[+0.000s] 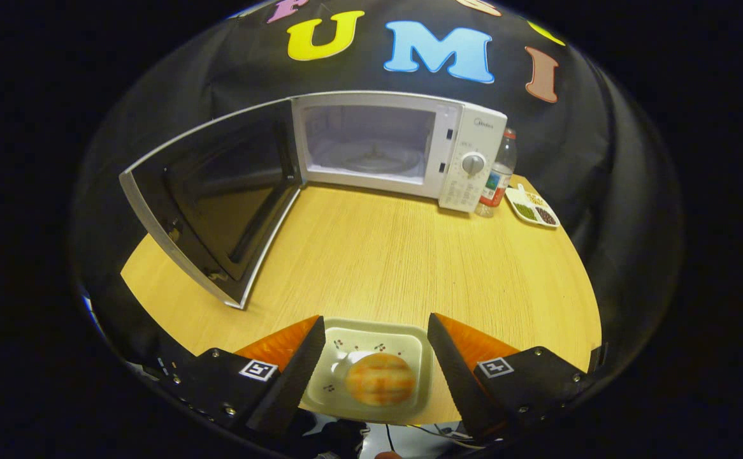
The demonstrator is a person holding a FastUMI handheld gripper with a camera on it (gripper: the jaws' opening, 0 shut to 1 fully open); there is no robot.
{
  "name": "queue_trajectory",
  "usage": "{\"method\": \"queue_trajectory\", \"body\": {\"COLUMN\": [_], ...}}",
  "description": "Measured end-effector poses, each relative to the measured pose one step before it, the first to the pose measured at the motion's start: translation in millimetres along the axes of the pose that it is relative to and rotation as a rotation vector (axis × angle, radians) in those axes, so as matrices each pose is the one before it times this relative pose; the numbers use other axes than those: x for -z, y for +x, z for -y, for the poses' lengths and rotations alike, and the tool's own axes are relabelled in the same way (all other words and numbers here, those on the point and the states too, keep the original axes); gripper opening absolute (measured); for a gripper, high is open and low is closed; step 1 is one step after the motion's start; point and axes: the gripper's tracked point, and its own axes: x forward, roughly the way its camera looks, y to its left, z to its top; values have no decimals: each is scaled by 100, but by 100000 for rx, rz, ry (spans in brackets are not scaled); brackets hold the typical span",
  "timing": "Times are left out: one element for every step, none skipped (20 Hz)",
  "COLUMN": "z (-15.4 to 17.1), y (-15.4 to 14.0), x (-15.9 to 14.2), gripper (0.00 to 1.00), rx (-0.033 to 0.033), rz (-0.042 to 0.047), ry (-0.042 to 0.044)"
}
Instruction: Open the microwave, put the food inside, and close the microwave door.
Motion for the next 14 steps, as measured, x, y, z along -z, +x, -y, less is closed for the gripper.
{"method": "queue_trajectory", "body": {"z": [181, 128, 17, -89, -28, -105, -37, 294, 0, -58, -40, -8, -56, 7], "y": [305, 273, 278, 115, 236, 329, 395, 291, 177, 183, 173, 106, 190, 85], "x": [885, 865, 618, 600, 777, 777, 529, 567, 349, 340, 245, 187, 177, 288], "gripper": [99, 98, 98, 97, 97, 97, 97, 97, 97, 97, 97, 97, 97, 97], "rx": [703, 521, 237, 137, 157, -292, 37, 120, -561, -338, -212, 47, 91, 166], "rz": [-2700, -2533, -1944, -2440, -2329, -2045, -2138, -1931, -1515, -1272, -1065, -1166, -1407, -1010], "ry": [-493, -806, -912, -868, -432, 94, 303, 284, 361, 475, 290, 93, -12, -132]}}
